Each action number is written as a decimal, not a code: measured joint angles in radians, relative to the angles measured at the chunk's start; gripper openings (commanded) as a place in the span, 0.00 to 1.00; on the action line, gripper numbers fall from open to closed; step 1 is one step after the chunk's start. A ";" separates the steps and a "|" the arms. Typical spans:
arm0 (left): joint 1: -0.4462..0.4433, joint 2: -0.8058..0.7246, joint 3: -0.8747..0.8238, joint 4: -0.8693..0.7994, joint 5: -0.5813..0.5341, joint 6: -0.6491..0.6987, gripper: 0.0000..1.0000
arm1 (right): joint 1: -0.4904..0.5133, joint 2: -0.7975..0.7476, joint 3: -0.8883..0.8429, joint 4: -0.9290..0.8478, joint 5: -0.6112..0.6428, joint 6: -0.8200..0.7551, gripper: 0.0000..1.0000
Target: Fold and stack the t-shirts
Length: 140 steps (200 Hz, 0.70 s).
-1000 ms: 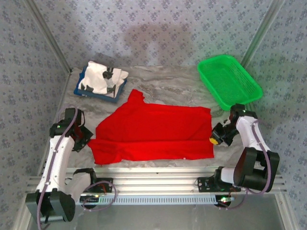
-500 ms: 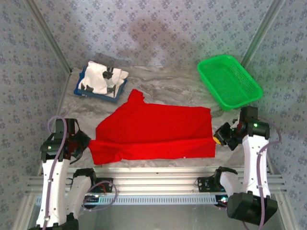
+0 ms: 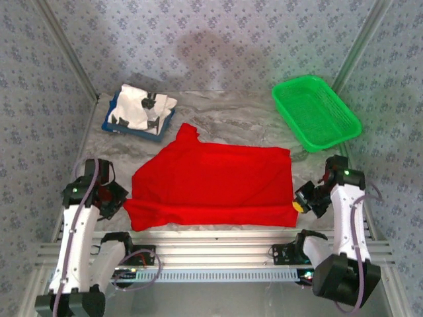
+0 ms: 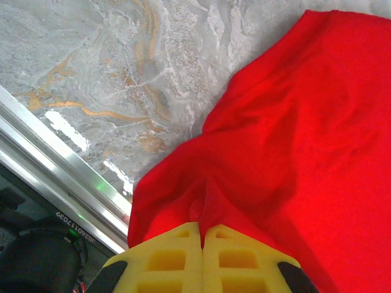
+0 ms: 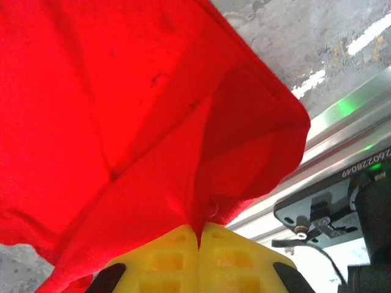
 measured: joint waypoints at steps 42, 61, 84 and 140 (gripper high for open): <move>-0.018 0.135 -0.040 0.109 -0.020 0.021 0.00 | 0.015 0.160 -0.030 0.154 0.029 -0.026 0.00; -0.018 0.183 -0.049 0.146 -0.030 0.040 0.00 | 0.024 0.227 -0.030 0.204 0.034 -0.048 0.00; -0.020 0.239 -0.053 0.189 -0.045 0.065 0.00 | 0.032 0.306 -0.029 0.261 0.048 -0.073 0.00; -0.026 0.352 -0.053 0.284 -0.049 0.110 0.00 | 0.060 0.484 0.046 0.333 0.100 -0.135 0.00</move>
